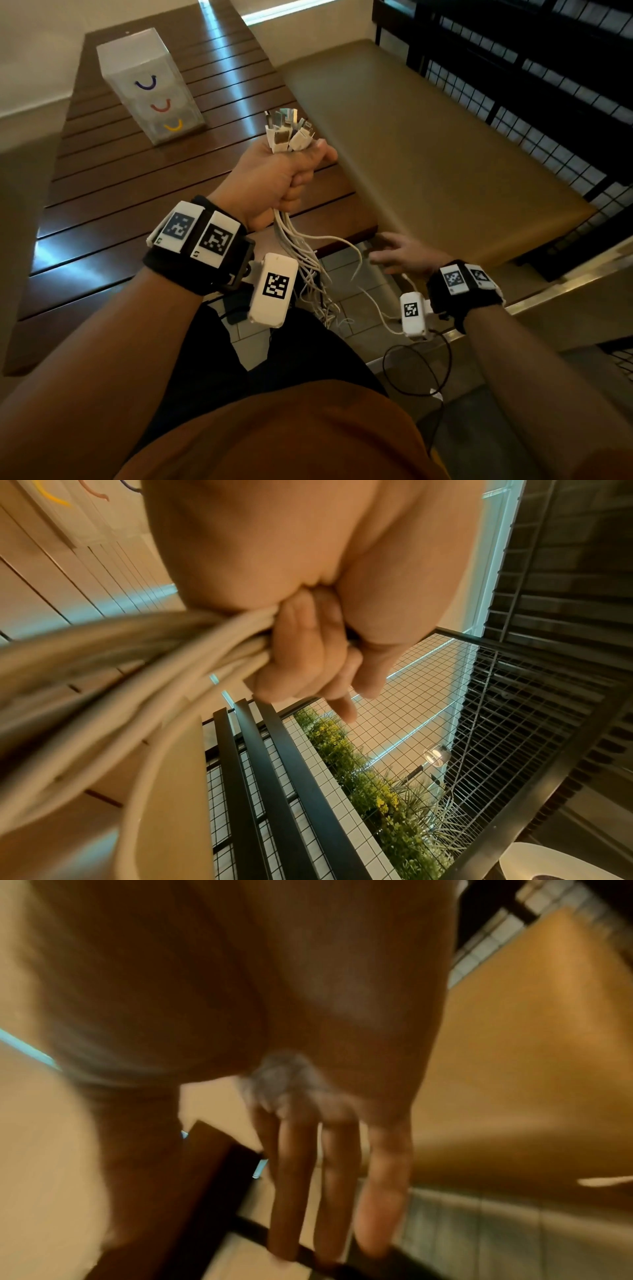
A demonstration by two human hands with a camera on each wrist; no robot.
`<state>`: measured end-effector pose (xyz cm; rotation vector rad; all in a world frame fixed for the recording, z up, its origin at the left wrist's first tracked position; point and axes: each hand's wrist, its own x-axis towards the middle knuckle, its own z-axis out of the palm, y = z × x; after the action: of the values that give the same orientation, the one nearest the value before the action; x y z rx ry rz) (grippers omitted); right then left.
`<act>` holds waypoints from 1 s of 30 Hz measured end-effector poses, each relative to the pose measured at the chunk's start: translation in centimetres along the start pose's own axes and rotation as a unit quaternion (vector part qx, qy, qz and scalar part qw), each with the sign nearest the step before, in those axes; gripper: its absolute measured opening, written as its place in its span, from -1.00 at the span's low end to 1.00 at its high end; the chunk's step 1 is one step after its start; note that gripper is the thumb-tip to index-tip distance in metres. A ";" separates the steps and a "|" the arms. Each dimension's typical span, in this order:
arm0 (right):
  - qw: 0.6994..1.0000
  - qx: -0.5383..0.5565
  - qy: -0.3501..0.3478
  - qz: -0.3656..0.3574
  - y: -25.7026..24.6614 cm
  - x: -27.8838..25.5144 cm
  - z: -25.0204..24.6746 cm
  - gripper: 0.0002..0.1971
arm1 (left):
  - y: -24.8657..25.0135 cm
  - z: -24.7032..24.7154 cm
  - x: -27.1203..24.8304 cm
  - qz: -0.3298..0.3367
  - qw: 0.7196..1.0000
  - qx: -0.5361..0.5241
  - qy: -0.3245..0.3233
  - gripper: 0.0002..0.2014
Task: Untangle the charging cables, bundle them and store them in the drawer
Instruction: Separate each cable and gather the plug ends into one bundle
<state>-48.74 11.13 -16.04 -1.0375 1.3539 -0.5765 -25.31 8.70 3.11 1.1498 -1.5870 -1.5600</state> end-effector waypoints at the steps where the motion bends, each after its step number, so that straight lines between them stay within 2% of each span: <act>1: 0.998 0.044 -0.045 -0.007 -0.2 -0.6 0.8 -0.38 | -0.1 0.3 0.1 0.004 1.000 -0.007 0.011 -0.79; 3: 0.991 0.100 -0.089 -0.018 0.1 -1.2 1.4 -0.26 | -0.3 0.7 0.2 0.009 0.999 -0.020 0.029 -0.79; 5: 0.987 0.103 -0.121 -0.037 0.8 -1.6 1.6 -0.18 | -0.6 0.9 0.4 0.011 0.998 -0.038 0.047 -0.79; 6: 0.985 0.097 -0.130 -0.050 1.0 -1.8 2.0 -0.24 | -0.7 0.9 0.5 0.010 0.997 -0.049 0.054 -0.79; 7: 0.987 0.084 -0.117 -0.070 1.2 -1.7 2.5 -0.39 | -0.8 1.0 0.6 0.009 0.997 -0.059 0.058 -0.79; 9: 0.989 0.078 -0.038 -0.118 0.7 -1.4 4.1 -0.71 | -1.0 1.0 0.8 0.008 0.996 -0.069 0.063 -0.79; 11: 0.987 0.066 0.042 -0.140 0.3 -0.7 5.3 -0.86 | -1.1 1.2 0.9 0.008 0.995 -0.072 0.062 -0.79; 15: 0.990 -0.021 0.038 -0.137 -0.4 -0.2 7.0 -0.81 | -0.8 1.5 0.5 0.001 0.996 -0.076 0.040 -0.78; 18: 0.986 0.018 0.046 -0.159 -0.5 -0.3 8.4 -0.98 | -0.5 1.4 0.1 -0.004 0.997 -0.069 0.016 -0.77; 20: 0.980 0.016 0.071 -0.184 0.0 0.1 8.0 -0.89 | -0.4 1.1 0.0 -0.010 0.998 -0.054 0.005 -0.77; 24: 0.969 -0.010 0.145 -0.201 1.2 0.0 5.0 -0.86 | -0.1 0.4 -0.1 -0.014 0.999 -0.046 0.003 -0.77; 30: 0.967 -0.045 0.165 -0.189 2.8 0.7 3.3 -0.80 | -0.1 2.1 -0.2 -0.004 0.999 -0.046 -0.020 -0.78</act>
<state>-46.07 12.69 -19.14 -1.3310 1.4879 -1.0146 -27.04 9.78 2.78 1.0817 -1.5212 -1.6525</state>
